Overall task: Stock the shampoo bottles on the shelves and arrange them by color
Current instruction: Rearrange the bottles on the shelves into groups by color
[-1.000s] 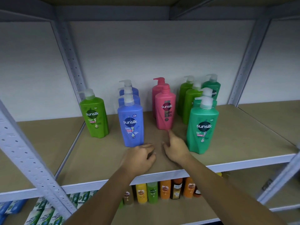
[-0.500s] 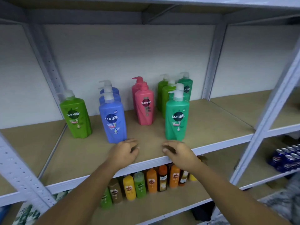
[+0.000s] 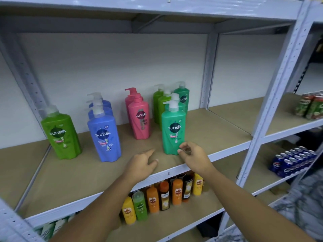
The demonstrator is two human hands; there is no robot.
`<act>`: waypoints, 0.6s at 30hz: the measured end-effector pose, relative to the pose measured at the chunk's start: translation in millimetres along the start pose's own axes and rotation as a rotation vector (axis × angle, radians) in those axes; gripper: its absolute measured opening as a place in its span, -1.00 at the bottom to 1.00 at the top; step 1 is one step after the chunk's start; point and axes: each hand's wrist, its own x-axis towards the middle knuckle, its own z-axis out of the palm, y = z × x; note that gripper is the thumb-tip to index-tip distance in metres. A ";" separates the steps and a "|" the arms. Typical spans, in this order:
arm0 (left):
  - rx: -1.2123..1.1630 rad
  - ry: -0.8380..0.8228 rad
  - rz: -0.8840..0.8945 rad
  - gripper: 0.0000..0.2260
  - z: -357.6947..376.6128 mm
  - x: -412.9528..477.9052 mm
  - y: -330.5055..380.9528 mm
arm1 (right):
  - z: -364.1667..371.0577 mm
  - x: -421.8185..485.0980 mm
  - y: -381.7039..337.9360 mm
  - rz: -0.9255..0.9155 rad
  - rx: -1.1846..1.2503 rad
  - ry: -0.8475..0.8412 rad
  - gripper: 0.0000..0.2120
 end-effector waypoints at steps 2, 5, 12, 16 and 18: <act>-0.049 -0.009 -0.023 -0.41 6.4 8.1 8.8 | -4.4 4.4 2.5 0.013 0.017 0.001 -0.87; -0.164 0.000 -0.062 -0.30 15.5 19.2 20.4 | -11.3 13.2 8.6 0.018 0.016 0.014 -0.84; -0.529 0.144 -0.031 -0.20 28.8 43.5 42.9 | -33.3 51.9 21.9 -0.051 0.101 0.063 -0.72; -0.573 0.191 -0.049 -0.16 34.8 56.0 47.8 | -34.7 88.8 33.7 -0.038 0.151 0.007 -0.52; -0.587 0.192 -0.074 -0.14 37.8 58.0 47.4 | -31.1 107.3 40.2 -0.023 0.216 -0.054 -0.39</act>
